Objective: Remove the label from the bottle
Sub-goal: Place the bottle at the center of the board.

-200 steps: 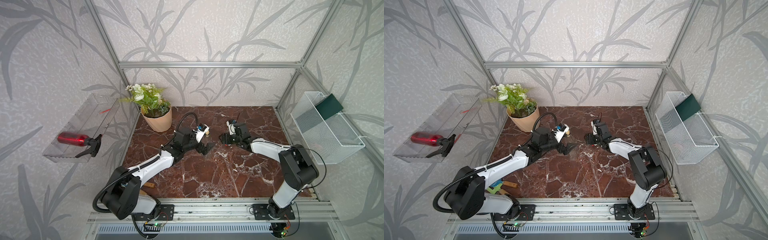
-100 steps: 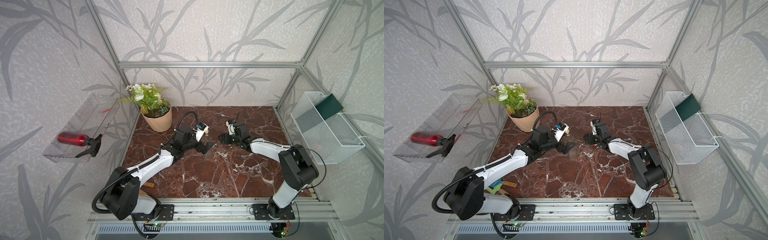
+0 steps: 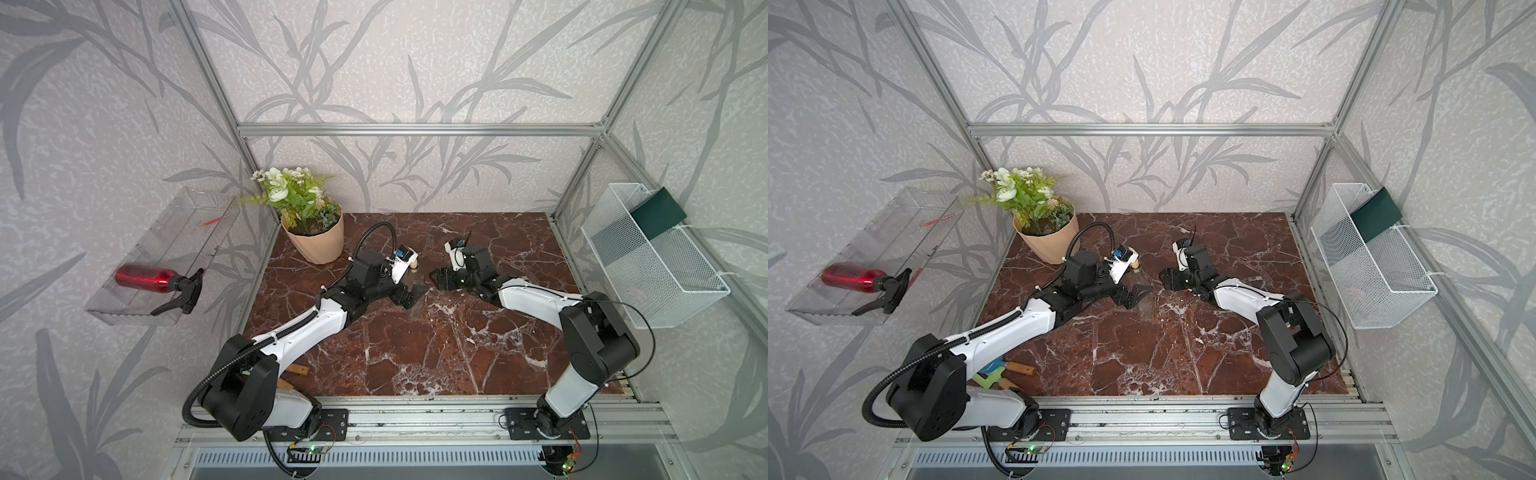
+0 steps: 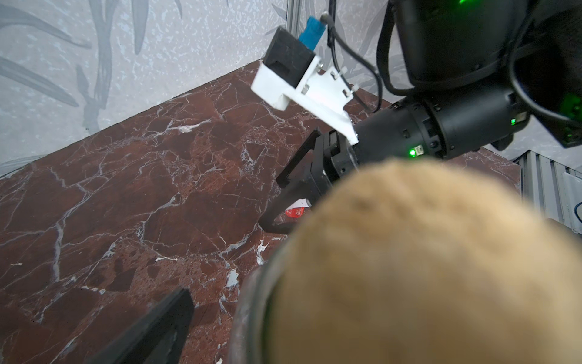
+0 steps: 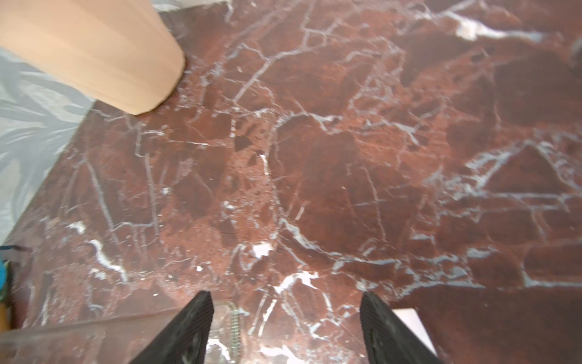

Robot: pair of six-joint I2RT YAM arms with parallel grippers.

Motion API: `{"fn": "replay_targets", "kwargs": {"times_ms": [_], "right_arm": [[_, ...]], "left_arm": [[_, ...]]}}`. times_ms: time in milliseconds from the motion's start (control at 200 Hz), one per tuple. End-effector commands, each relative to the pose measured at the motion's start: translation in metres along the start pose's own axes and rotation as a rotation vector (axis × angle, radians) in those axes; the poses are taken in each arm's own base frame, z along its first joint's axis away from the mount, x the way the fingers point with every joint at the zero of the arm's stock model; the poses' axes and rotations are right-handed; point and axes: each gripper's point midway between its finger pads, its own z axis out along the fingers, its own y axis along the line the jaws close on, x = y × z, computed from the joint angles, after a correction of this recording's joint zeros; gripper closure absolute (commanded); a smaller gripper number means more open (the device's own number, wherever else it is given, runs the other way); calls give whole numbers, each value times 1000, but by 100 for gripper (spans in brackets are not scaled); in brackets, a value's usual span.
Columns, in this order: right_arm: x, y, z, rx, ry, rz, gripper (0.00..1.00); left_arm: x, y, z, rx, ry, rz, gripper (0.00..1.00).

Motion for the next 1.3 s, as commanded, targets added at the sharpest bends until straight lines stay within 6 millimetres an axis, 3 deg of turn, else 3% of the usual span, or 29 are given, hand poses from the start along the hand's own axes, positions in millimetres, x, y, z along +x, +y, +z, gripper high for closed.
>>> {"fn": "replay_targets", "kwargs": {"times_ms": [0, 130, 355, 570, 1030, 1295], "right_arm": [[-43, 30, -27, -70, -116, -61, 25], [-56, 42, -53, -91, -157, -97, 23], [-61, 69, -93, -185, -178, -181, 24], [-59, 111, -121, -370, -197, -301, 25], [-60, 147, -113, -450, -211, -410, 23], [-62, 155, -101, -451, -210, -436, 23]], "left_arm": [[48, 1, -2, -5, 162, -46, 1], [47, 0, -2, -3, 158, -46, 1], [43, -1, -2, 1, 147, -36, 1], [37, 0, 0, 0, 133, -32, 1], [19, 3, -7, -24, 97, -16, 1], [8, 3, -11, -31, 77, -3, 1]]}}
